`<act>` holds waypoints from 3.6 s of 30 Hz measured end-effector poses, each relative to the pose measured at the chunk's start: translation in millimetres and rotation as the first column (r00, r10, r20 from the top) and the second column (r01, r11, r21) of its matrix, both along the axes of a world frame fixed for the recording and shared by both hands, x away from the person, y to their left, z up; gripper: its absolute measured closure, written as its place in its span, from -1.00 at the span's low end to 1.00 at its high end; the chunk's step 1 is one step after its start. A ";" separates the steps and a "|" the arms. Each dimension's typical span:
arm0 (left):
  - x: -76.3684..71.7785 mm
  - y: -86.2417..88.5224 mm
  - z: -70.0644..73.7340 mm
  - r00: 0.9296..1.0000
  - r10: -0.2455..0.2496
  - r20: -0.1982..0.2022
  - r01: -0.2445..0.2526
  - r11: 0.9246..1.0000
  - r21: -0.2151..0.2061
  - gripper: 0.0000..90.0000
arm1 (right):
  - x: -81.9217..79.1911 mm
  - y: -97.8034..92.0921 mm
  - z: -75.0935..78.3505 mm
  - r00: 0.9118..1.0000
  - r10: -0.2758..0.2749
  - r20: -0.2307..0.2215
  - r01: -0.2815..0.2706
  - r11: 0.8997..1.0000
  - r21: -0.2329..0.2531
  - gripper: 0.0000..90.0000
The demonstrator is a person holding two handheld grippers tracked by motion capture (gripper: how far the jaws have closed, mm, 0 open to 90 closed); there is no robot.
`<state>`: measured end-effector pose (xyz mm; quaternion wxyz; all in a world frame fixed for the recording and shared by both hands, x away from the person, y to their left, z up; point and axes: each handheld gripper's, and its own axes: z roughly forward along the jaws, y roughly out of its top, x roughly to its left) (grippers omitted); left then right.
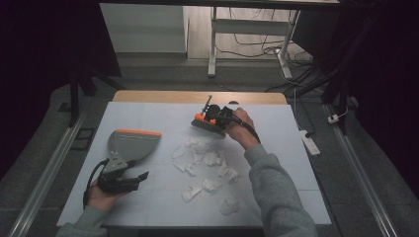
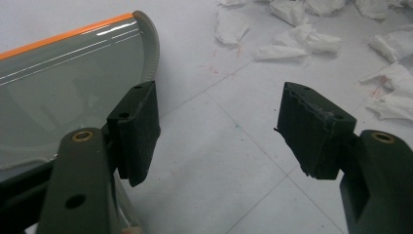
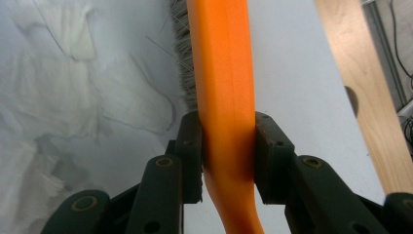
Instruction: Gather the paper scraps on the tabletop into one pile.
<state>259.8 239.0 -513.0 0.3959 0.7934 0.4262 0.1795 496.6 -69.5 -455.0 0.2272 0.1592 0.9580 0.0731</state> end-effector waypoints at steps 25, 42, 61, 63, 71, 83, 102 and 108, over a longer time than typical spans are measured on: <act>-0.3 -3.1 -1.2 1.000 -0.005 -0.005 0.005 1.000 0.016 -0.28 | -72.2 -34.3 35.2 0.991 0.134 -0.010 -0.131 0.979 0.157 0.51; -1.3 1.3 0.1 1.000 0.013 0.007 -0.013 1.000 0.009 -0.28 | -103.2 8.7 42.5 0.985 0.148 -0.082 -0.106 0.917 0.384 0.51; -1.2 3.7 -0.2 1.000 0.019 0.005 -0.019 1.000 0.012 -0.28 | -117.1 72.4 -5.1 0.929 0.077 -0.363 0.090 0.902 0.422 0.51; -0.6 3.9 -0.8 1.000 0.020 0.000 -0.020 1.000 0.011 -0.29 | -112.0 72.9 -12.4 0.928 0.050 -0.370 0.110 0.911 0.398 0.51; 0.2 3.3 -2.3 1.000 0.015 -0.007 -0.015 1.000 0.016 -0.29 | -93.1 23.9 -16.6 0.901 -0.103 -0.422 0.288 0.869 0.403 0.52; 0.1 1.4 -2.4 1.000 0.012 -0.009 -0.011 1.000 0.020 -0.29 | -111.3 -17.6 36.3 0.953 -0.067 -0.297 0.216 0.835 0.507 0.51; 0.3 3.2 -2.1 1.000 0.020 -0.010 -0.019 1.000 0.020 -0.29 | -197.2 7.4 10.9 0.886 0.284 -0.368 -0.195 0.946 0.261 0.51; 0.4 3.7 -2.4 1.000 0.019 -0.011 -0.019 1.000 0.020 -0.29 | -198.8 23.0 -1.1 0.889 0.298 -0.348 -0.251 0.952 0.174 0.51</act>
